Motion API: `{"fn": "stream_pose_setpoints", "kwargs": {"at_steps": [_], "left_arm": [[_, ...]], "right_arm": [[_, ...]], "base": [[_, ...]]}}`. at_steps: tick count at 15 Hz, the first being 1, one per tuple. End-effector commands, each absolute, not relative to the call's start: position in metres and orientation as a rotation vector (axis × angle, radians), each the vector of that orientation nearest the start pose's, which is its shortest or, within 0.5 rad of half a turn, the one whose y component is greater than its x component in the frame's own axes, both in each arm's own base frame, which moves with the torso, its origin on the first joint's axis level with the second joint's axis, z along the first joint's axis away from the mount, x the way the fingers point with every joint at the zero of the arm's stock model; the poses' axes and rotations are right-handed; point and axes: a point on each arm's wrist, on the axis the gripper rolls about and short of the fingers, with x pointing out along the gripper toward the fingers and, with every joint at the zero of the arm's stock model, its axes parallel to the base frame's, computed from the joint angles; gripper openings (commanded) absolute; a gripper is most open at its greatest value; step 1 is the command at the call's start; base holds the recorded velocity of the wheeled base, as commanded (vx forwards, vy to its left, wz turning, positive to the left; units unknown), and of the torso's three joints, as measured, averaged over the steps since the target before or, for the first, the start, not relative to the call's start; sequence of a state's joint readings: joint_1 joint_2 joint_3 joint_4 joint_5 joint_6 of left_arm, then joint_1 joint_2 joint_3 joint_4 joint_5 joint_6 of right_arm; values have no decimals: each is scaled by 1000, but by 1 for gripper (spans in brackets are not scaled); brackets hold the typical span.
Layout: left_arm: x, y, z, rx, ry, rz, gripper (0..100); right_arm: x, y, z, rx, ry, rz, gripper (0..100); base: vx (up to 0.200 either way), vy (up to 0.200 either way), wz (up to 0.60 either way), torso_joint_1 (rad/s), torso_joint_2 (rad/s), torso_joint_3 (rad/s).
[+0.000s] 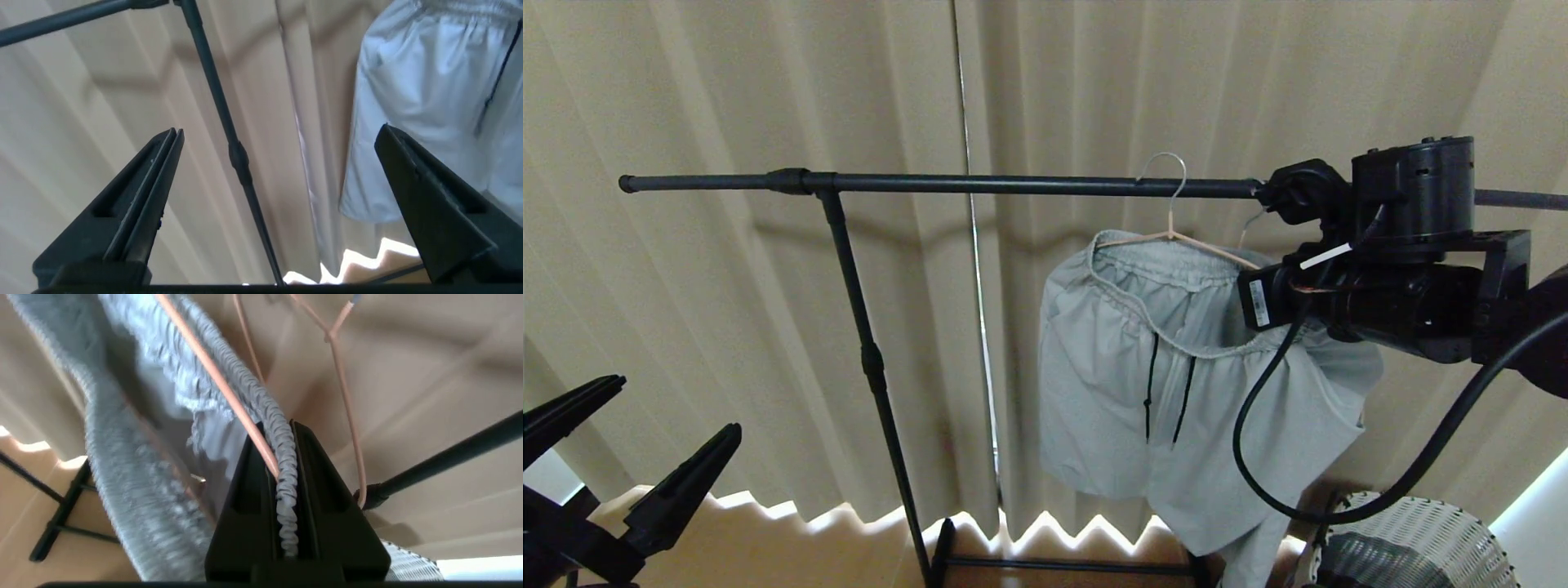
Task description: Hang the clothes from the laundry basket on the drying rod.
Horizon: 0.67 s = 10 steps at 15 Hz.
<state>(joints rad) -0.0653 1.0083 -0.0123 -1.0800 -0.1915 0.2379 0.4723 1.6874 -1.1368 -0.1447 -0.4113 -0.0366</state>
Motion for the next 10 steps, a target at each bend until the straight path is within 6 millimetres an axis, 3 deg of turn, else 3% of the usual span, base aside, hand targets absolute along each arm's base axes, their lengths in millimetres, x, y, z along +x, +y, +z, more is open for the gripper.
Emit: {"fn": "stream_pose_setpoints", "kwargs": {"at_steps": [1,6,10], "left_arm": [[100,-11,156,241,-112,-247,100],[100,-11,156,241,-110,-247,100],[99,-11,154,241,-104,-249,100]], "right_arm": [[294,140,227,-216,373,62,0],[316,145,222,-218,379,33,0],[319,148,214,-231,402,38,0]], "base": [[0,0,0,0,0,0],[0,0,0,0,0,0],[0,0,0,0,0,0]]}}
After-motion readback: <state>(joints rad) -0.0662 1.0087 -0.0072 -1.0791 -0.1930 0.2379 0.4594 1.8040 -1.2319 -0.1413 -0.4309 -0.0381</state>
